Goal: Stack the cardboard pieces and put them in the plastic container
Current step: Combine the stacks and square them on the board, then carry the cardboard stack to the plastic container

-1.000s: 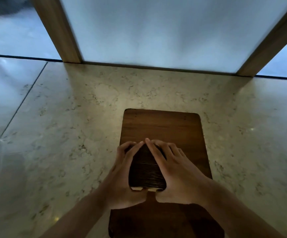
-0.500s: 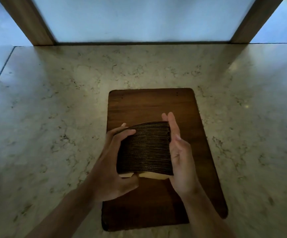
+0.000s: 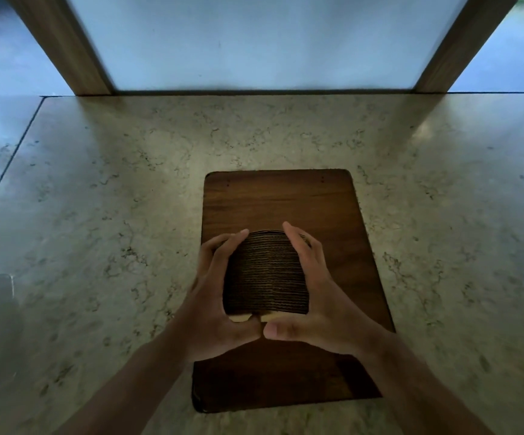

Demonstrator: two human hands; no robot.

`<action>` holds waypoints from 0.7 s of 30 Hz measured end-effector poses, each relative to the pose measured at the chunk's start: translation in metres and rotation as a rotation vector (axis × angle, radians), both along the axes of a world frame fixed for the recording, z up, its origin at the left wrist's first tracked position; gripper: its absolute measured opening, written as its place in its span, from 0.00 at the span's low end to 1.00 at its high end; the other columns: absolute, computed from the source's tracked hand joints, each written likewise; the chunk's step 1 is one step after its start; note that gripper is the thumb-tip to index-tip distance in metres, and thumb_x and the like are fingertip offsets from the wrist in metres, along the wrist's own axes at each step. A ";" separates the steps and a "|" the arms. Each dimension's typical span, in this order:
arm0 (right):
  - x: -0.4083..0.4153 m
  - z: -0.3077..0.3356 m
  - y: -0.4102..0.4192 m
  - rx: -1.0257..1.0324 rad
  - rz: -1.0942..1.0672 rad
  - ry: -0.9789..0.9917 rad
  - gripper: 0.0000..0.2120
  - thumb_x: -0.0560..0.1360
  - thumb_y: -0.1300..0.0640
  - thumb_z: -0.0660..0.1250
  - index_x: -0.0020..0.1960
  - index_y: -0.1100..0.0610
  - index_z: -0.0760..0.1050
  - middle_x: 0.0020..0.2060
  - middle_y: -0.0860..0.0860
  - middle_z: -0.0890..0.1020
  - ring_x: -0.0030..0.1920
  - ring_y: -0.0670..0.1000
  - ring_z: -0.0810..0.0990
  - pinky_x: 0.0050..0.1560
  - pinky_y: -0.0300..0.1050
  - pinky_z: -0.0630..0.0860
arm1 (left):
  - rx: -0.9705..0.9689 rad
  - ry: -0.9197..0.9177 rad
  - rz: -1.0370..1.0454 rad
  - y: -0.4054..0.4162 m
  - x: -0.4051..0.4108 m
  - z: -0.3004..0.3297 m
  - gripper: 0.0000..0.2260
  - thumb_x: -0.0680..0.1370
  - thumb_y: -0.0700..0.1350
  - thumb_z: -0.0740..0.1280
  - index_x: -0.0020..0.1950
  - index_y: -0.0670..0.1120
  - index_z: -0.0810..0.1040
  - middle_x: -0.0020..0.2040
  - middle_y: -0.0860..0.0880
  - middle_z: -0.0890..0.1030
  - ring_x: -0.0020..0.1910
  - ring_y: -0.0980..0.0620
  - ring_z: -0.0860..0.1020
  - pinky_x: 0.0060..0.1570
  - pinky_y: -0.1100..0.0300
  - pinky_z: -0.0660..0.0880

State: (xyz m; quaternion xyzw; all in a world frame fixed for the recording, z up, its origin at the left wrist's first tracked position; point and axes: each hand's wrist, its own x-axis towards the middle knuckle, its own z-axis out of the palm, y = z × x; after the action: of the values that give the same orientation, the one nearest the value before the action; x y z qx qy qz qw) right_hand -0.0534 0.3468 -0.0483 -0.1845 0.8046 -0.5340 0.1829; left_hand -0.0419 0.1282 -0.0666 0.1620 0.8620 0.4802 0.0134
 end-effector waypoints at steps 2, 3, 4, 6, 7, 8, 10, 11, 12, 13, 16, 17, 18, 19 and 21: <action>-0.004 0.001 0.003 0.036 0.027 0.003 0.63 0.61 0.37 0.82 0.78 0.32 0.38 0.75 0.37 0.48 0.75 0.44 0.60 0.65 0.46 0.77 | -0.010 -0.003 -0.002 0.000 0.000 0.000 0.51 0.64 0.61 0.78 0.81 0.60 0.55 0.74 0.51 0.61 0.73 0.63 0.63 0.64 0.64 0.72; -0.006 0.003 0.007 0.102 0.057 0.022 0.64 0.61 0.38 0.82 0.78 0.31 0.37 0.75 0.37 0.48 0.74 0.45 0.61 0.64 0.46 0.78 | -0.015 -0.004 -0.005 0.000 0.000 0.001 0.50 0.63 0.59 0.78 0.80 0.60 0.56 0.74 0.53 0.61 0.73 0.63 0.64 0.63 0.65 0.72; -0.009 0.006 0.010 0.189 0.090 0.052 0.64 0.61 0.37 0.82 0.77 0.31 0.35 0.74 0.37 0.48 0.74 0.46 0.61 0.63 0.46 0.78 | -0.015 -0.005 -0.002 0.001 0.000 0.001 0.49 0.63 0.58 0.77 0.80 0.59 0.57 0.73 0.53 0.61 0.71 0.63 0.64 0.62 0.64 0.73; -0.015 0.013 0.018 0.359 0.155 0.133 0.65 0.60 0.34 0.79 0.78 0.33 0.33 0.75 0.40 0.50 0.74 0.47 0.59 0.66 0.51 0.76 | -0.014 -0.013 0.009 0.000 0.000 0.002 0.47 0.62 0.55 0.76 0.78 0.59 0.59 0.71 0.55 0.62 0.70 0.64 0.65 0.60 0.62 0.75; -0.020 0.018 0.022 0.445 0.186 0.182 0.66 0.59 0.32 0.78 0.78 0.35 0.32 0.75 0.42 0.51 0.75 0.48 0.57 0.69 0.54 0.73 | -0.013 -0.017 0.013 0.000 -0.001 0.002 0.46 0.62 0.55 0.76 0.77 0.60 0.60 0.70 0.55 0.63 0.69 0.63 0.66 0.60 0.60 0.76; -0.025 0.023 0.023 0.538 0.213 0.244 0.67 0.58 0.29 0.76 0.79 0.38 0.32 0.76 0.45 0.51 0.76 0.50 0.54 0.72 0.58 0.68 | -0.015 -0.018 0.015 0.000 0.000 0.002 0.46 0.62 0.54 0.76 0.76 0.60 0.60 0.70 0.56 0.63 0.69 0.62 0.66 0.60 0.59 0.76; -0.035 0.035 0.019 0.683 0.269 0.387 0.67 0.57 0.26 0.73 0.80 0.44 0.34 0.78 0.49 0.48 0.79 0.54 0.45 0.79 0.60 0.51 | -0.018 -0.022 0.014 0.000 0.000 0.002 0.45 0.62 0.54 0.76 0.76 0.59 0.61 0.71 0.56 0.63 0.70 0.61 0.66 0.60 0.57 0.77; -0.038 0.039 0.013 0.725 0.301 0.448 0.67 0.57 0.25 0.72 0.80 0.47 0.36 0.78 0.50 0.48 0.79 0.54 0.43 0.78 0.56 0.43 | -0.019 -0.021 0.011 0.000 -0.001 0.001 0.45 0.62 0.54 0.77 0.76 0.58 0.61 0.71 0.55 0.63 0.70 0.61 0.66 0.61 0.57 0.77; -0.041 0.043 0.004 0.761 0.338 0.500 0.67 0.57 0.26 0.71 0.81 0.50 0.38 0.78 0.52 0.49 0.79 0.55 0.44 0.77 0.53 0.38 | -0.020 -0.017 0.010 0.000 -0.001 0.000 0.45 0.62 0.54 0.77 0.76 0.58 0.61 0.71 0.54 0.63 0.70 0.61 0.66 0.61 0.58 0.76; -0.042 0.046 -0.005 0.800 0.371 0.540 0.66 0.58 0.27 0.72 0.81 0.54 0.40 0.77 0.55 0.53 0.78 0.57 0.49 0.77 0.53 0.40 | -0.021 -0.013 0.009 0.000 -0.001 0.000 0.46 0.62 0.54 0.77 0.76 0.58 0.61 0.71 0.53 0.63 0.70 0.61 0.67 0.61 0.60 0.75; -0.042 0.046 -0.024 0.889 0.370 0.586 0.63 0.58 0.30 0.73 0.79 0.59 0.49 0.69 0.57 0.67 0.69 0.57 0.67 0.75 0.55 0.61 | -0.022 -0.035 0.005 -0.001 -0.002 -0.002 0.47 0.61 0.55 0.79 0.77 0.59 0.60 0.71 0.54 0.64 0.69 0.62 0.67 0.61 0.62 0.74; -0.042 0.046 -0.027 0.900 0.358 0.589 0.61 0.57 0.29 0.72 0.78 0.59 0.52 0.67 0.56 0.69 0.66 0.56 0.69 0.72 0.54 0.65 | -0.024 -0.042 0.007 -0.001 -0.003 -0.003 0.47 0.61 0.55 0.79 0.77 0.58 0.60 0.71 0.54 0.64 0.69 0.62 0.67 0.61 0.62 0.74; -0.042 0.048 -0.029 0.906 0.359 0.597 0.60 0.57 0.29 0.72 0.77 0.59 0.54 0.65 0.56 0.70 0.64 0.56 0.70 0.70 0.54 0.67 | -0.025 -0.051 0.014 -0.001 -0.001 -0.001 0.48 0.61 0.56 0.80 0.77 0.58 0.61 0.71 0.54 0.64 0.69 0.62 0.68 0.61 0.62 0.74; -0.043 0.048 -0.031 0.914 0.362 0.591 0.59 0.56 0.29 0.72 0.76 0.59 0.56 0.64 0.56 0.71 0.63 0.56 0.71 0.68 0.54 0.68 | -0.023 -0.060 0.015 -0.001 -0.001 0.000 0.48 0.61 0.56 0.80 0.76 0.58 0.61 0.70 0.53 0.65 0.68 0.62 0.68 0.62 0.62 0.74; -0.048 0.049 -0.036 0.930 0.392 0.577 0.58 0.56 0.30 0.73 0.75 0.58 0.58 0.63 0.56 0.72 0.62 0.56 0.72 0.67 0.54 0.69 | -0.022 -0.076 0.023 0.001 -0.002 0.004 0.47 0.60 0.56 0.80 0.75 0.60 0.61 0.69 0.54 0.66 0.67 0.61 0.69 0.62 0.59 0.75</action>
State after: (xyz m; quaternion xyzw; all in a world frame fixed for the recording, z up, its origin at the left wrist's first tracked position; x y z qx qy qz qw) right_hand -0.1009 0.3112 0.0009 -0.3682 0.9228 -0.0088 0.1134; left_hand -0.0439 0.1296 -0.0629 0.1335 0.8679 0.4766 0.0425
